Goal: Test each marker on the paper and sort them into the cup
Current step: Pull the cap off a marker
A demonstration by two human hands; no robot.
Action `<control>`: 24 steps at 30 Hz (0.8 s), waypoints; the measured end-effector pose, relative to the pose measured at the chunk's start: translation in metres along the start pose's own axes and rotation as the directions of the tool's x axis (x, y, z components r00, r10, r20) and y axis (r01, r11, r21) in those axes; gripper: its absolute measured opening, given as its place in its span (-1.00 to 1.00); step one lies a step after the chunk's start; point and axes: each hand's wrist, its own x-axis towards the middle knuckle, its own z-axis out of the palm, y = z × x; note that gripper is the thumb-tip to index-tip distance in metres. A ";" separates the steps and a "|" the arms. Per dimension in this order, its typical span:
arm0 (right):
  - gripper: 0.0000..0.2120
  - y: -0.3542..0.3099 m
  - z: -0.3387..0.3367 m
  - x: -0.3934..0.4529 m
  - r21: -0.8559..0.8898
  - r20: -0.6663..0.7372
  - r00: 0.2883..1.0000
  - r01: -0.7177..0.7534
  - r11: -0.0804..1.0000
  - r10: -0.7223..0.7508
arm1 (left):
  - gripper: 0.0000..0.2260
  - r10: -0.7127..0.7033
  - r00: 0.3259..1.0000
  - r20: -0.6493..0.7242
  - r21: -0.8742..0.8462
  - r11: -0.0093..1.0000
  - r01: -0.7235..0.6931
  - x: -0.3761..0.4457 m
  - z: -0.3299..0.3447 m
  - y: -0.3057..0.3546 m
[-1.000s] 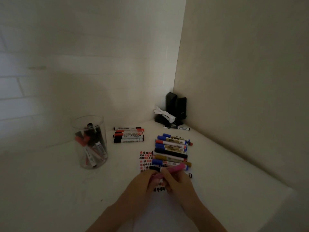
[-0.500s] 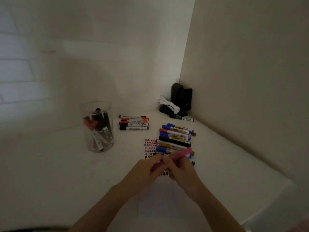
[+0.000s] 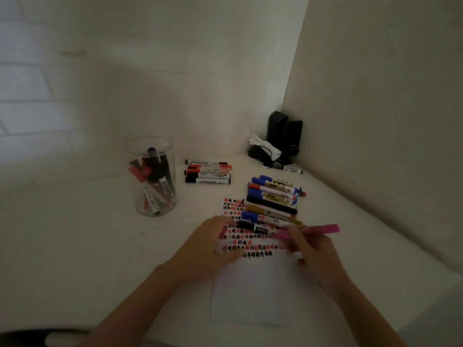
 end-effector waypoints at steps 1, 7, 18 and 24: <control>-0.82 0.005 0.005 0.002 -0.066 -0.018 1.000 0.005 0.998 -0.006 | -0.50 0.028 1.000 0.000 0.053 0.998 -0.028 0.003 0.005 0.000; -0.91 0.022 0.015 0.009 -0.253 -0.152 0.983 0.065 0.965 -0.106 | -0.44 0.082 0.996 -0.038 0.290 0.955 -0.067 0.008 0.022 -0.023; -0.84 0.031 0.014 0.007 -0.333 -0.212 0.968 0.057 0.941 -0.133 | -0.48 0.044 0.999 -0.031 0.305 0.952 -0.032 0.006 0.020 -0.022; -0.83 0.034 0.015 0.007 -0.341 -0.191 0.970 0.078 0.937 -0.151 | -0.46 0.025 0.999 -0.027 0.324 0.946 -0.015 0.006 0.021 -0.020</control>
